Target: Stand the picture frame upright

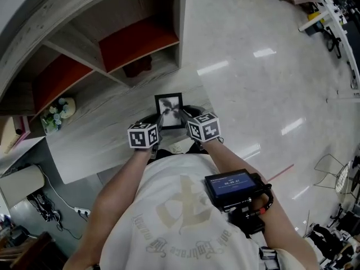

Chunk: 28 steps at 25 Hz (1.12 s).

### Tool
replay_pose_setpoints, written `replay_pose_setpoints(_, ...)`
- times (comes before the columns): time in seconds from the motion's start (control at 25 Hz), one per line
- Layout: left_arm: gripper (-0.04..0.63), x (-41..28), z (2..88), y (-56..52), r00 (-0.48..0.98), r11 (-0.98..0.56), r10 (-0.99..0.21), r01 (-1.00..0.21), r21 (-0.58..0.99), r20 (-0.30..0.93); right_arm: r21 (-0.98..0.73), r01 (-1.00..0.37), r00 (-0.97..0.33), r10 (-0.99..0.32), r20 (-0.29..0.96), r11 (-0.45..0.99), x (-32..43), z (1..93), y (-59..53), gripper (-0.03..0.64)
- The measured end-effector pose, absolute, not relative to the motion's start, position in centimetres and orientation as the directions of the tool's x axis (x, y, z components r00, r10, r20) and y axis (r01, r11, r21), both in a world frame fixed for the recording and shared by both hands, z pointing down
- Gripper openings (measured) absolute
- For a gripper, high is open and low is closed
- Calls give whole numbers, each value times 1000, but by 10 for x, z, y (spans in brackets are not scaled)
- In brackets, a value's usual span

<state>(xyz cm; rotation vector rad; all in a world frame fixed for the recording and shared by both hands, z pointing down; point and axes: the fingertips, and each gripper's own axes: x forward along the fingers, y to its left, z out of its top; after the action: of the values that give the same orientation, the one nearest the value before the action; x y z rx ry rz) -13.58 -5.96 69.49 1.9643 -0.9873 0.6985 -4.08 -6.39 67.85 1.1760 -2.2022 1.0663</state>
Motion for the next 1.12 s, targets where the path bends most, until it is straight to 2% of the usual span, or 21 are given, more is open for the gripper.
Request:
replay_pose_setpoints(0.56,87,-111,667,-74,470,-284,-492,-882,375,733,-405,-762,-634,-459,622,505,-18,649,-89,89)
replay_pose_setpoints(1.12,87,-87,658,-91,433,-214,-535,-900,379,725,-417,-700,-693,-411,593,580,5,645,-113,89)
